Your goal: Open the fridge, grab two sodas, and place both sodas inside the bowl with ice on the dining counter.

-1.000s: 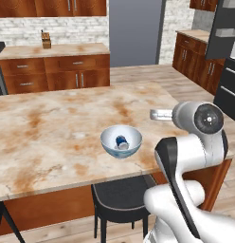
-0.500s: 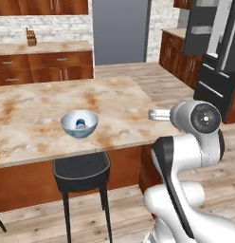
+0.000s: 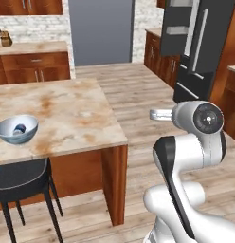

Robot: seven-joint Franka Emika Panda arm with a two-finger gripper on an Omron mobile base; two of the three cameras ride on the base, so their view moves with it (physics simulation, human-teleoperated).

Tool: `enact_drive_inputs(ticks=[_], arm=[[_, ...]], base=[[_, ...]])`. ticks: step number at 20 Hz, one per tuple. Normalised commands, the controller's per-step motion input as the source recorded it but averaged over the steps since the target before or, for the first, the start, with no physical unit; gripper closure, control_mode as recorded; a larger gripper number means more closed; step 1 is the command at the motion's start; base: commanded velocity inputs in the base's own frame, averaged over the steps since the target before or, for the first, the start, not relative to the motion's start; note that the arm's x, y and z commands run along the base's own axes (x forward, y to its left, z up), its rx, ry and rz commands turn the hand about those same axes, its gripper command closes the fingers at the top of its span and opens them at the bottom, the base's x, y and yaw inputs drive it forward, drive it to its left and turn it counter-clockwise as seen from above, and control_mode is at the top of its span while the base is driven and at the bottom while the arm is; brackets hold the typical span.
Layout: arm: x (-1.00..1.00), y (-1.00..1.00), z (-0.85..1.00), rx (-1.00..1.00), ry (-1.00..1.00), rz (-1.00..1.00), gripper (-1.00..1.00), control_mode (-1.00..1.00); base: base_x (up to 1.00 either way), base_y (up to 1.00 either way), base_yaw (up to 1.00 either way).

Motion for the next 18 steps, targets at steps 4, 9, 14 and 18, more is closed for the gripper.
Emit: enact_drive_inputs(ticks=[4,9,14,18], arm=[[0.0,0.0,0.0,0.0,0.0,0.0,-1.0,1.0],[0.0,0.0,0.0,0.0,0.0,0.0,-1.0,1.0],[0.0,0.0,0.0,0.0,0.0,0.0,-1.0,1.0],[0.0,0.0,0.0,0.0,0.0,0.0,-1.0,1.0]], base=[[0.67,-1.0,0.0],[0.94,-0.95,0.09],[1.0,-0.71,0.13],[1.0,-0.4,0.05]])
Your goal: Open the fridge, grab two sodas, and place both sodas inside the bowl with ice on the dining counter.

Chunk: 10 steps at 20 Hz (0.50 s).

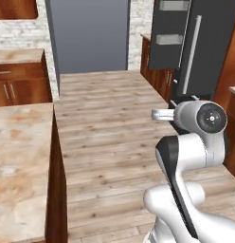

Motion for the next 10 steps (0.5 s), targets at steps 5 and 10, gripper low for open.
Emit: enact_drive_inputs(ticks=[5,10], arm=[[0.0,0.0,0.0,0.0,0.0,0.0,-1.0,1.0],[0.0,0.0,0.0,0.0,0.0,0.0,-1.0,1.0]], base=[[1.0,-0.06,-0.06],[1.0,0.0,-0.22]])
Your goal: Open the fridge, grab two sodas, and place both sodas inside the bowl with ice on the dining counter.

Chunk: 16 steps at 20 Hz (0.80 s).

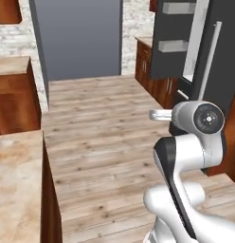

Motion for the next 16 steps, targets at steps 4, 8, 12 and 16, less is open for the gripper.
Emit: enact_drive_inputs(ticks=[4,8,12,16], arm=[[0.0,0.0,0.0,0.0,0.0,0.0,-1.0,1.0],[0.0,0.0,0.0,0.0,0.0,0.0,-1.0,1.0],[0.0,0.0,0.0,0.0,0.0,0.0,-1.0,1.0],[0.0,0.0,0.0,0.0,0.0,0.0,-1.0,1.0]], base=[[1.0,0.09,-0.36],[1.0,0.16,-0.38],[1.0,0.23,-0.35],[1.0,0.29,-0.34]])
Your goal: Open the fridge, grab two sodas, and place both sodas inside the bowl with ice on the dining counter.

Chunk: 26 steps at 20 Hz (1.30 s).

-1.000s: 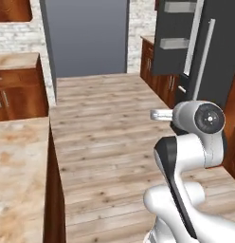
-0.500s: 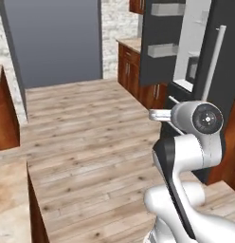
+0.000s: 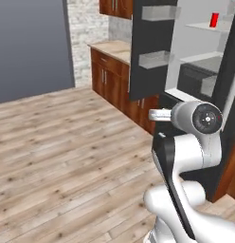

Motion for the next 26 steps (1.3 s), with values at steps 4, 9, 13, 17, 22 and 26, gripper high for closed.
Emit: enact_drive_inputs(ticks=[4,9,13,17,22,26], arm=[[0.0,0.0,0.0,0.0,0.0,0.0,-1.0,1.0],[0.0,0.0,0.0,0.0,0.0,0.0,-1.0,1.0],[0.0,0.0,0.0,0.0,0.0,0.0,-1.0,1.0],[0.0,0.0,0.0,0.0,0.0,0.0,-1.0,1.0],[0.0,0.0,0.0,0.0,0.0,0.0,-1.0,1.0],[0.0,0.0,0.0,0.0,0.0,0.0,-1.0,1.0]], base=[[0.94,0.44,-0.39],[0.8,0.4,-0.43],[0.46,0.46,-0.47],[0.44,0.44,-0.5],[0.67,0.43,-0.51],[0.61,0.16,-0.48]])
